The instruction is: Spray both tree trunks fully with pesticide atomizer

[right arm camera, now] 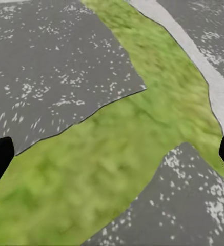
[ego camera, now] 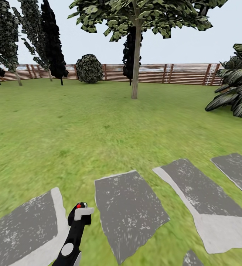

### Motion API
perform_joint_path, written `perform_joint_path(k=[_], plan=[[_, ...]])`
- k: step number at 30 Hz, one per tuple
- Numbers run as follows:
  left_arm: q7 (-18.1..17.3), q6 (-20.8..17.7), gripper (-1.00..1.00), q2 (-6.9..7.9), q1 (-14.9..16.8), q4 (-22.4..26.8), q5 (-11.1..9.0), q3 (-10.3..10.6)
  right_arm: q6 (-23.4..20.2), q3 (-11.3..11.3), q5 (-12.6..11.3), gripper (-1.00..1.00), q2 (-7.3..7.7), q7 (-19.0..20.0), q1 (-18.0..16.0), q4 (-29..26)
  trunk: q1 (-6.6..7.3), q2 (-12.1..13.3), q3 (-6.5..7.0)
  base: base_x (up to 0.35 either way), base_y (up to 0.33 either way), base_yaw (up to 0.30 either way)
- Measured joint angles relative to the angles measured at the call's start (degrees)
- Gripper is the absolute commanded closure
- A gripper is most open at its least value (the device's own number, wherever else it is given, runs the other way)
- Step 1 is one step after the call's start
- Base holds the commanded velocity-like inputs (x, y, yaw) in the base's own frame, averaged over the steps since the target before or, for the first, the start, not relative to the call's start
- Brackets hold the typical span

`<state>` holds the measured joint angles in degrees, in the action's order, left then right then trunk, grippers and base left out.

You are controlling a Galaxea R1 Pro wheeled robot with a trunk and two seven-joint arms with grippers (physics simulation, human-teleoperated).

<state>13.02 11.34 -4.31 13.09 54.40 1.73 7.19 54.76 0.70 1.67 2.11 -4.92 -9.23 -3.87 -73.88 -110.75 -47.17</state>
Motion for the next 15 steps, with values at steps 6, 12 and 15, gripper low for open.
perform_joint_path(k=[6,12,15], plan=[[0.0,0.0,1.0,0.0,0.0,0.07,0.06,-0.05,0.0,0.0,0.0,-1.0,0.0,0.0,-0.01,0.0,0.0,0.0,0.0,0.341,-0.072,0.0],[0.0,0.0,1.0,0.0,0.0,0.08,0.09,-0.07,0.0,0.0,0.0,-1.0,0.0,0.0,-0.01,0.0,0.0,0.0,0.0,0.341,-0.072,0.0],[0.0,0.0,1.0,0.0,0.0,0.08,0.08,-0.08,0.0,-0.01,0.01,-1.0,0.0,0.0,0.0,0.0,0.0,0.0,0.0,0.341,-0.072,0.0]])
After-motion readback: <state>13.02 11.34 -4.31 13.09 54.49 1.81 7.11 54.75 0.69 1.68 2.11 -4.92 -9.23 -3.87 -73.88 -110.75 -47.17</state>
